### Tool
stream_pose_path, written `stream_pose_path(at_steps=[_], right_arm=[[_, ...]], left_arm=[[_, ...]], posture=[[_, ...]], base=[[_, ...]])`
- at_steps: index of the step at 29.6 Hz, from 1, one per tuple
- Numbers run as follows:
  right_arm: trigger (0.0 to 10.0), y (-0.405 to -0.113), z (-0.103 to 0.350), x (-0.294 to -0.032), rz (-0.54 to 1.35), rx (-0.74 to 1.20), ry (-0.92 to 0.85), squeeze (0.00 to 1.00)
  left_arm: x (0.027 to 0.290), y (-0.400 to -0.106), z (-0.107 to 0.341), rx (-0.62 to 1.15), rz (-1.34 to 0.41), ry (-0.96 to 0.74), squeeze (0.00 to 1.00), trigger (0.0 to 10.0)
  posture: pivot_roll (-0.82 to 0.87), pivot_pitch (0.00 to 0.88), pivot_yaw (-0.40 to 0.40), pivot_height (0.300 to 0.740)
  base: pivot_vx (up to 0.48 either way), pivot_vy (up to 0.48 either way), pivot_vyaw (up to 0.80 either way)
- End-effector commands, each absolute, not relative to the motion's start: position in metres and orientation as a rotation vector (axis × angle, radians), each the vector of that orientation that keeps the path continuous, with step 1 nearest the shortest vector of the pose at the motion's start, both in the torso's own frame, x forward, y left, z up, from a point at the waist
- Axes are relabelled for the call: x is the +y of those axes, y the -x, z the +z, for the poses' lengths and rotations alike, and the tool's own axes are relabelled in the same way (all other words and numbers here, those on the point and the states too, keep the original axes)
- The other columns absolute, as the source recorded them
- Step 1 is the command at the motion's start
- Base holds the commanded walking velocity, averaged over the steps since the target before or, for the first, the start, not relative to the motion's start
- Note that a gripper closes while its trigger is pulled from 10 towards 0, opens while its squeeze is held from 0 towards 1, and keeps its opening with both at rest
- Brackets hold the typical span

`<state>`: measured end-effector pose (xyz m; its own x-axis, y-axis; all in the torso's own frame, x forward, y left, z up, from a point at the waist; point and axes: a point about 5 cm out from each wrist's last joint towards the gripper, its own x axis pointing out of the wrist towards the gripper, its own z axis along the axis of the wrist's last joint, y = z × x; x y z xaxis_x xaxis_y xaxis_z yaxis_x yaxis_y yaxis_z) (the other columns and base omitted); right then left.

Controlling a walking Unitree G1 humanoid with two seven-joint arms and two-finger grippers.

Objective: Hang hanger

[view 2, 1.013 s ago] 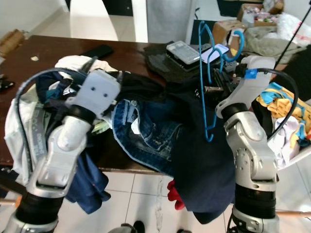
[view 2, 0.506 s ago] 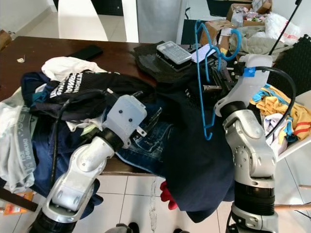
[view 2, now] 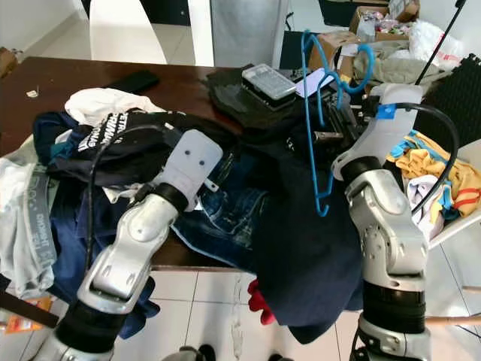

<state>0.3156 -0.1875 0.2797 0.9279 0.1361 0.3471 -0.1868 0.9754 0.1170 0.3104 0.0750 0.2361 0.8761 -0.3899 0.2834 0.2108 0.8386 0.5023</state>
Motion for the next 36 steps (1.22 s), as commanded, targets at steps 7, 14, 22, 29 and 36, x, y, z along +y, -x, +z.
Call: stream_pose_path(at_steps=[7, 14, 22, 29, 36], right_arm=[[10.0, -0.313, 0.283, -0.194, 0.140, -0.358, -0.130, 0.00], [10.0, -0.312, 0.282, -0.194, 0.136, -0.358, -0.129, 0.00], [10.0, -0.312, 0.283, -0.194, 0.134, -0.358, -0.129, 0.00], [10.0, -0.312, 0.282, -0.194, 0.134, -0.355, -0.130, 0.00], [10.0, -0.313, 0.281, -0.194, 0.139, -0.353, -0.128, 0.00]], left_arm=[[0.071, -0.321, 0.212, -0.253, -0.403, -0.589, 0.00, 10.0], [0.079, -0.329, 0.200, -0.180, -0.429, -0.665, 0.00, 0.5], [0.100, -0.339, 0.221, -0.231, -0.322, -0.697, 0.00, 0.0], [0.125, -0.345, 0.255, -0.334, -0.165, -0.680, 0.00, 0.0], [0.169, -0.345, 0.316, -0.483, 0.005, -0.602, 0.00, 0.0]], posture=[[0.07, 0.184, -0.023, 0.740], [0.07, 0.184, -0.020, 0.740], [0.07, 0.187, -0.022, 0.740], [0.07, 0.186, -0.023, 0.740], [0.08, 0.180, -0.031, 0.740]], base=[[0.000, 0.000, 0.00], [0.000, 0.000, 0.00], [0.000, 0.000, 0.00], [0.000, 0.000, 0.00], [0.000, 0.000, 0.00]])
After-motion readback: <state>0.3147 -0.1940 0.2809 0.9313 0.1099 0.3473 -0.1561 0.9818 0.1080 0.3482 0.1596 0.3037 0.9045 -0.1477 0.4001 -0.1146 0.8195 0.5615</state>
